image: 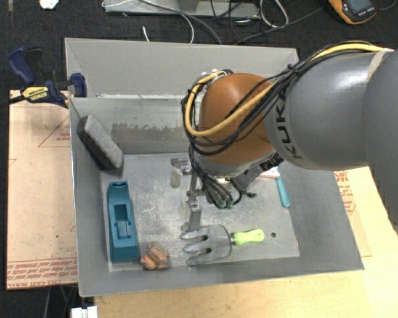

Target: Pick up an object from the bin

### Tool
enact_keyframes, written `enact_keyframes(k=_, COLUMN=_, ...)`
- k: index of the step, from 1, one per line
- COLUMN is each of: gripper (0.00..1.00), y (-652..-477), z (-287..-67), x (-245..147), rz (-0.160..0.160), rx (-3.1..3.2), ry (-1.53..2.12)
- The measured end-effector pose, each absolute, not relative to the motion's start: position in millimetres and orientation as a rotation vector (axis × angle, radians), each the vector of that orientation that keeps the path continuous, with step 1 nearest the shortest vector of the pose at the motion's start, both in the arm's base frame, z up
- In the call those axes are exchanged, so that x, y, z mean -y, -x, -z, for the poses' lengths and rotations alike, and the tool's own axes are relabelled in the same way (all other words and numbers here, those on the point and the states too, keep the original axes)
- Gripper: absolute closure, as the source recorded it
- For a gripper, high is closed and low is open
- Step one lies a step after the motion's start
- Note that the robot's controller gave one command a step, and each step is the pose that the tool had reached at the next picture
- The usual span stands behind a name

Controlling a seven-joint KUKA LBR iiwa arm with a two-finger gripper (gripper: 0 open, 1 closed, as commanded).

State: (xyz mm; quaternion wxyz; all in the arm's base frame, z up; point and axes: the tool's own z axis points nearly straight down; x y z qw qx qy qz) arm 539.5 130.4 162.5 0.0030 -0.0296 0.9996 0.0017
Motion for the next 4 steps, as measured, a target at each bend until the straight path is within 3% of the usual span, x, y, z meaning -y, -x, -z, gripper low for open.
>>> enact_keyframes(k=1, gripper=0.00, y=-518.6, z=-125, x=-106, rz=-0.010, rx=-3.134, ry=0.028)
enact_keyframes(k=2, gripper=1.00, y=-520.8, z=-151, x=-60, rz=-0.005, rx=-3.135, ry=-0.079)
enact_keyframes(k=4, gripper=1.00, y=-520.5, z=-145, x=-61, rz=-0.007, rx=-3.135, ry=-0.099)
